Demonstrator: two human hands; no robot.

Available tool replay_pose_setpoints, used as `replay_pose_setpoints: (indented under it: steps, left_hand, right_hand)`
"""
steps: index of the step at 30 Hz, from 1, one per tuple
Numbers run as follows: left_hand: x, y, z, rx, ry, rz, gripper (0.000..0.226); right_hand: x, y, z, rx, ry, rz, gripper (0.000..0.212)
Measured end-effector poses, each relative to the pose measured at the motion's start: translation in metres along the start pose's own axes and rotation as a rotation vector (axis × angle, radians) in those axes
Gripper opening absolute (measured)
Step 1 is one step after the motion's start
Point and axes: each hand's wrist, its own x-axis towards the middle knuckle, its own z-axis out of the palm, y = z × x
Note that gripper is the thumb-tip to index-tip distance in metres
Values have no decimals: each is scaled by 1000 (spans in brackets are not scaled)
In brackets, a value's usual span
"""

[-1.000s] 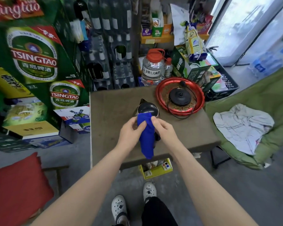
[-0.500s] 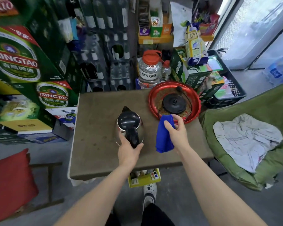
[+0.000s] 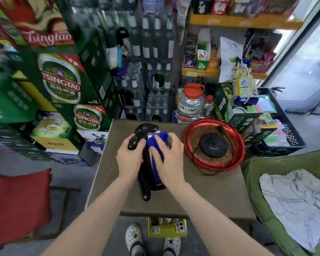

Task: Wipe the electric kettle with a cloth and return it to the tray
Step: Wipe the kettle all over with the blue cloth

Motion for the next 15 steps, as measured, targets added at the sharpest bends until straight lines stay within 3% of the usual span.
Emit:
replay_pose_setpoints:
  steps: [2, 5, 9, 10, 14, 15]
  left_hand:
    - [9, 21, -3, -195, -32, -40, 40]
    - [20, 51, -11, -355, -100, -49, 37]
    - [22, 92, -24, -387, -186, 61, 31]
    - [24, 101, -26, -388, -186, 82, 30]
    - [32, 134, -26, -445, -194, 138, 13]
    - [32, 140, -25, -462, -203, 140, 13]
  right_hand:
    - [14, -9, 7, -137, -10, -138, 48]
    - [55, -22, -6, -81, 27, -187, 46]
    - [111, -44, -31, 186, 120, 129, 45]
    - [114, -54, -33, 178, 115, 128, 46]
    - [95, -96, -24, -305, 192, -429, 52]
    - [98, -99, -26, -335, 203, -488, 52]
